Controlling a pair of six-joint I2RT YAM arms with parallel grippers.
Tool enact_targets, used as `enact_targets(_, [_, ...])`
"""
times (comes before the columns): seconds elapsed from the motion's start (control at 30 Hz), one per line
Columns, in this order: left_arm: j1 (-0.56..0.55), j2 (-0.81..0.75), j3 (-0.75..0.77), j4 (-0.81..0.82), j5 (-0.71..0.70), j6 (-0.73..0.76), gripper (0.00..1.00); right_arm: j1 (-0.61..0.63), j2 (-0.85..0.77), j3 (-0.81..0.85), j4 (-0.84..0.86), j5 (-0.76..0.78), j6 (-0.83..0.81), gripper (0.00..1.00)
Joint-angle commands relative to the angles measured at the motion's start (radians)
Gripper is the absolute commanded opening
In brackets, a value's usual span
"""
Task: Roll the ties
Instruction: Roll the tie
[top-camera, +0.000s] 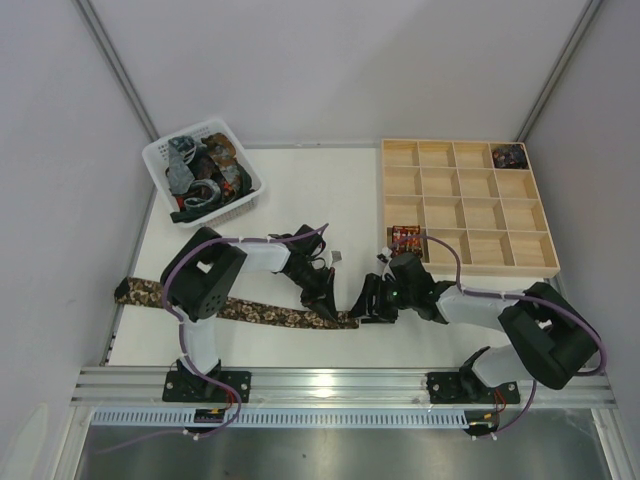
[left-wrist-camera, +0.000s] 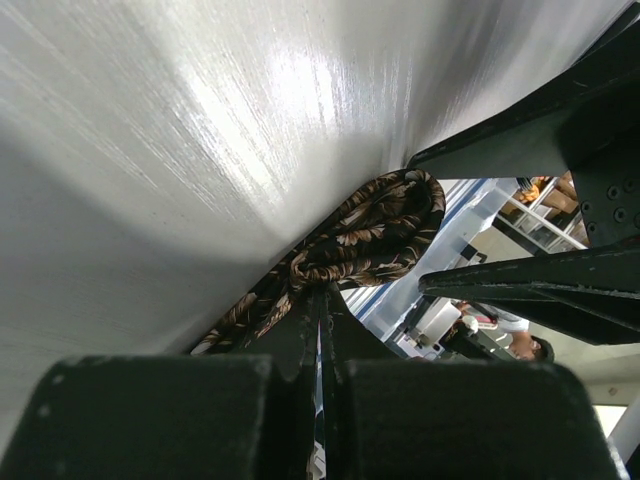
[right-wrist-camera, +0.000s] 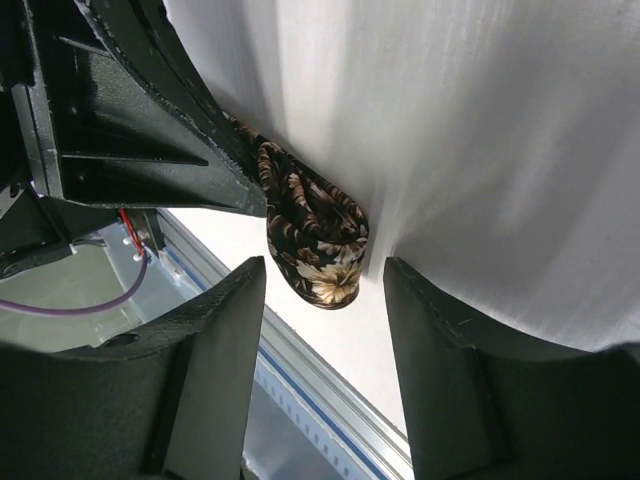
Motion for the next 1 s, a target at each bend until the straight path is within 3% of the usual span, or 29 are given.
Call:
enact_targets(0.0, [0.009,0.018,0.022,0.003,-0.011,0.034,0.00,-0.004,0.019,-0.004,0.082,-0.049,0.013,0.56])
enact_targets(0.4, [0.009,0.032,0.022,0.005,-0.016,0.035,0.00,-0.004,0.023,0.013,0.097,-0.096,0.016,0.21])
enact_targets(0.57, [0.009,0.038,0.020,0.011,-0.011,0.031,0.00,-0.005,-0.009,0.036,0.059,-0.092,0.013,0.00])
enact_targets(0.97, [-0.017,0.055,0.049,0.042,-0.004,-0.015,0.00,-0.004,-0.067,0.076,-0.026,-0.113,-0.008,0.00])
